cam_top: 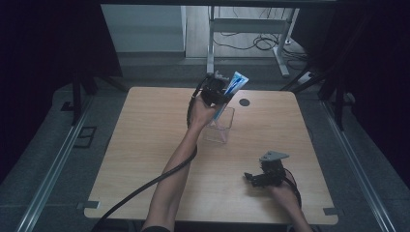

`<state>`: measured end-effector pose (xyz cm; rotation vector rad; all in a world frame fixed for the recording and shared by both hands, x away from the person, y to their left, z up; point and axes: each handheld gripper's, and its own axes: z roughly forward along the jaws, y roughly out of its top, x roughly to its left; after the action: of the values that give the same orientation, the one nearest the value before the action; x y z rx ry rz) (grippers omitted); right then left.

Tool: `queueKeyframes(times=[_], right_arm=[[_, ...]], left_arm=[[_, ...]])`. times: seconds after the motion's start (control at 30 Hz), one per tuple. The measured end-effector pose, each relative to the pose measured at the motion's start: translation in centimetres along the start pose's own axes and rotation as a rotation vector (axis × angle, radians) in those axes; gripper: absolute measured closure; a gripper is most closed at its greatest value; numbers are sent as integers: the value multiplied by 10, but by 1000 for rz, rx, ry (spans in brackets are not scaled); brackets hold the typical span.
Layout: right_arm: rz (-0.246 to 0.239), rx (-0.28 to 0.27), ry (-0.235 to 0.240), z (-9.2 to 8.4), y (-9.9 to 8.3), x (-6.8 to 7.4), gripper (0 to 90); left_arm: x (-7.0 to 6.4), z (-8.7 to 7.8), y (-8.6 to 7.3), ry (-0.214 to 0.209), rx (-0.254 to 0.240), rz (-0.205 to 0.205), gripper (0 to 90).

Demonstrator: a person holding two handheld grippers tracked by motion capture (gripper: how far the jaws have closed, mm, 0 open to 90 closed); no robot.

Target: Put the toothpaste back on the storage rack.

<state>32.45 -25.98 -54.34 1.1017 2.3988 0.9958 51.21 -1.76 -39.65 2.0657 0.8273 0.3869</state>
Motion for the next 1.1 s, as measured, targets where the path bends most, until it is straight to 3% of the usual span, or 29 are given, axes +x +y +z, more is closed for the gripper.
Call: queueKeyframes(times=[0.57, 1.1], right_arm=[[-2, -1, 1, 0, 0, 0, 44], [-2, -1, 2, 0, 0, 0, 44]], left_arm=[[-6, 13, -24, 25, 12, 52, 734], [-7, 13, -36, 7, 14, 68, 724]])
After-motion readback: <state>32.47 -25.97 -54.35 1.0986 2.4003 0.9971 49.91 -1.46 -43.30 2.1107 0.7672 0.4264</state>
